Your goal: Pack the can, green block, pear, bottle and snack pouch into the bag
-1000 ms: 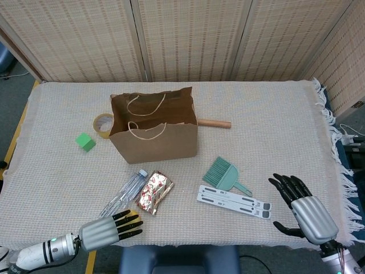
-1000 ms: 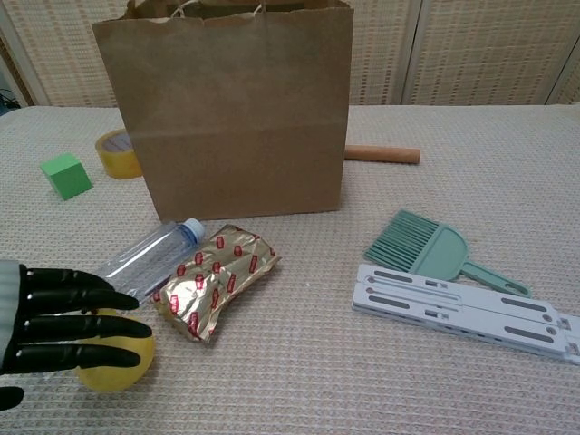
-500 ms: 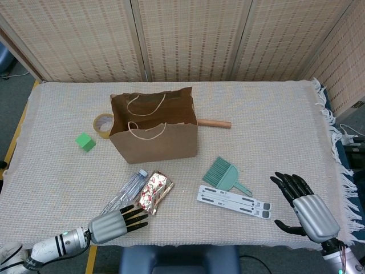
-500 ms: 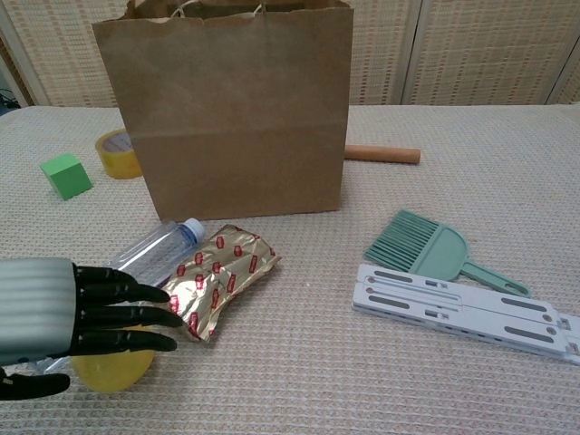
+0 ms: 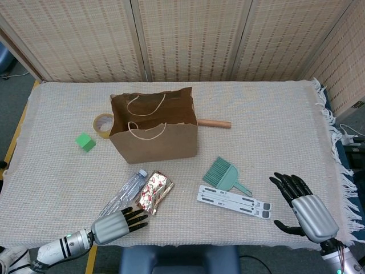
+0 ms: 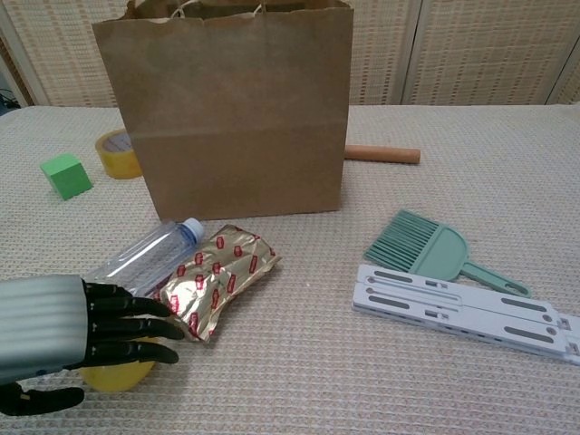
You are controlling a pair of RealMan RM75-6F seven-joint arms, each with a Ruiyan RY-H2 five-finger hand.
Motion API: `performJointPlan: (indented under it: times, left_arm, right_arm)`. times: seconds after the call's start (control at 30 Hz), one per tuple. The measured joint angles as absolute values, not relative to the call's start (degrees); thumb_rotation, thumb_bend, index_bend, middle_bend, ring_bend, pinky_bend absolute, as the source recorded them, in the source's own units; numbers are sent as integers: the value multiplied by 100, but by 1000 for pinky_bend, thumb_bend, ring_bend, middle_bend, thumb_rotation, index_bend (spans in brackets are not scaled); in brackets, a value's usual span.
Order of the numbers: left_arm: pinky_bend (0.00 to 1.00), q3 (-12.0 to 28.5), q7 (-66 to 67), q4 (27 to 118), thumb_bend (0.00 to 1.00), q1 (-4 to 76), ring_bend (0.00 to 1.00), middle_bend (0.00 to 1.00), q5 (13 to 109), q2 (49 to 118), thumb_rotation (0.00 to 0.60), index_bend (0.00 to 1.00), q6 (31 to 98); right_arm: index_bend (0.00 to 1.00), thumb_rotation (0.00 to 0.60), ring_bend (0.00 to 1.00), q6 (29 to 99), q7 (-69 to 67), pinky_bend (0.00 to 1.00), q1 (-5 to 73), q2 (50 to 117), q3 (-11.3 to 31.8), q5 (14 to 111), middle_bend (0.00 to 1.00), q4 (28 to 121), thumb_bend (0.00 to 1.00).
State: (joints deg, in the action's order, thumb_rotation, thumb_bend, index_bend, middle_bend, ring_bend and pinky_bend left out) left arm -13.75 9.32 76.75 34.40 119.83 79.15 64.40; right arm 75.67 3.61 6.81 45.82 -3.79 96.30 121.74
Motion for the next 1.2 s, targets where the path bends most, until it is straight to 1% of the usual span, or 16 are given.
performJointPlan:
  times: [0.03,0.1,0.2,0.3,0.37,0.47,0.57,0.7,0.9,1.07,1.2]
  left_arm:
    - [351,-1401,916,7640,428,3419,146,140,11981,7946,600,171,6483]
    - [441,-1433,905,7579,468,3390,234,226,11989,7990,600,247,6556]
    - [578,-1481,889,7429,520,3336,384,406,12011,8074,600,414,6709]
    - [676,-1525,857,7283,561,3259,501,545,12010,8159,600,536,6864]
    - [720,-1552,818,7227,574,3196,558,609,11990,8200,600,597,6973]
    - [753,-1579,791,7184,585,3132,583,639,11977,8211,600,624,7137]
    - [759,-1585,788,7203,585,3080,591,650,11964,8140,600,635,7323]
    - [760,-1584,799,7406,587,2988,593,653,11922,7902,600,637,7600]
    - [760,-1548,784,7742,586,2760,598,656,11864,7481,600,641,8258]
    - [758,-1329,771,7983,587,2595,599,657,11746,7107,600,643,8853]
    - [753,-955,677,8142,586,2502,599,656,11392,6887,600,638,9261]
  right_arm:
    - [0,600,0,7567,361,0,682,4582,-379,9632,0,12173,98]
    - [0,600,0,7574,356,0,681,4582,-378,9635,0,12170,97]
    - [0,600,0,7580,344,0,680,4575,-380,9647,0,12171,97]
    - [0,600,0,7583,337,0,678,4569,-387,9664,0,12173,97]
    - [0,600,0,7592,333,0,675,4566,-390,9678,0,12173,97]
    - [0,600,0,7609,324,0,668,4561,-394,9696,0,12179,98]
    - [0,600,0,7640,301,0,657,4551,-397,9724,0,12184,97]
    - [0,600,0,7679,265,0,643,4532,-400,9753,0,12192,98]
    - [0,600,0,7674,295,0,638,4550,-407,9767,0,12180,97]
    - [0,600,0,7715,310,0,617,4559,-408,9782,0,12193,97]
    - [0,600,0,7715,339,0,611,4572,-406,9775,0,12189,98]
